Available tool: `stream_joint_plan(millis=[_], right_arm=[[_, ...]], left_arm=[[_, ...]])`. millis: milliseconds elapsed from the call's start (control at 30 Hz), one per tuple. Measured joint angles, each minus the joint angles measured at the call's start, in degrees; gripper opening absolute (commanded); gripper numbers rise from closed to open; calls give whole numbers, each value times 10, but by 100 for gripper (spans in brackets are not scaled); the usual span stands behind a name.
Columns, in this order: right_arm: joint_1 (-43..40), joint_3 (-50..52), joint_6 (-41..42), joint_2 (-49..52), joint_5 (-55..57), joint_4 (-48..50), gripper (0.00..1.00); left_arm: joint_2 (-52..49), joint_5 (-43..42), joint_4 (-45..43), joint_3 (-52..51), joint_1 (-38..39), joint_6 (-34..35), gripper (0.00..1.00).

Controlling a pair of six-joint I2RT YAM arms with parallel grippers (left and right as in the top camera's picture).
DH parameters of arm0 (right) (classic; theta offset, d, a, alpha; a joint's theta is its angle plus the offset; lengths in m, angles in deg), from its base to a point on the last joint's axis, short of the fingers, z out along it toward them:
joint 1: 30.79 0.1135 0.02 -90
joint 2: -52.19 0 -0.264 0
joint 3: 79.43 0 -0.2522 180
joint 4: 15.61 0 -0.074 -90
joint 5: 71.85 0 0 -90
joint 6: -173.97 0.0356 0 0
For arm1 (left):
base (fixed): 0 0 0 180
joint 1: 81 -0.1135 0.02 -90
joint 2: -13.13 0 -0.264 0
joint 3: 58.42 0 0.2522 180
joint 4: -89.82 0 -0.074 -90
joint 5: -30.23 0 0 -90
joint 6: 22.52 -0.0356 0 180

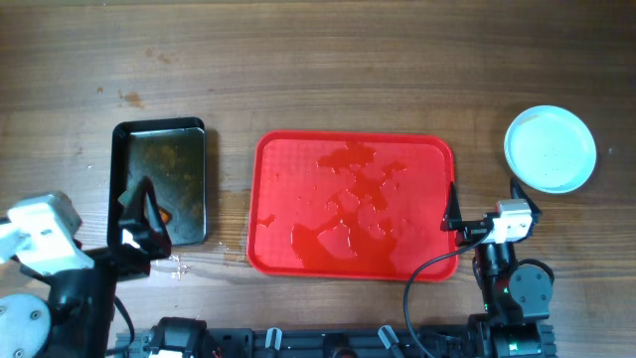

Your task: Clean dirty plates on tray and stack at the side

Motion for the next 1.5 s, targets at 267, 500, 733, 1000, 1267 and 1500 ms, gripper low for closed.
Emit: stream_joint_plan(millis=[267, 500, 733, 1000, 1267, 1500], right_arm=[[0, 0, 0, 0, 0, -1, 100], [0, 0, 0, 0, 0, -1, 100], [0, 0, -4, 0, 0, -1, 100], [0, 0, -4, 0, 0, -1, 100], [0, 0, -4, 0, 0, -1, 100], [0, 0, -4, 0, 0, -1, 100]], left_arm=[[64, -54, -394, -196, 0, 2, 100], [193, -88, -517, -402, 26, 2, 100], [292, -94, -523, -511, 65, 2, 100], [311, -96, -524, -570, 48, 2, 100], [311, -121, -557, -631, -12, 2, 100], [311, -130, -621, -679, -14, 2, 100]])
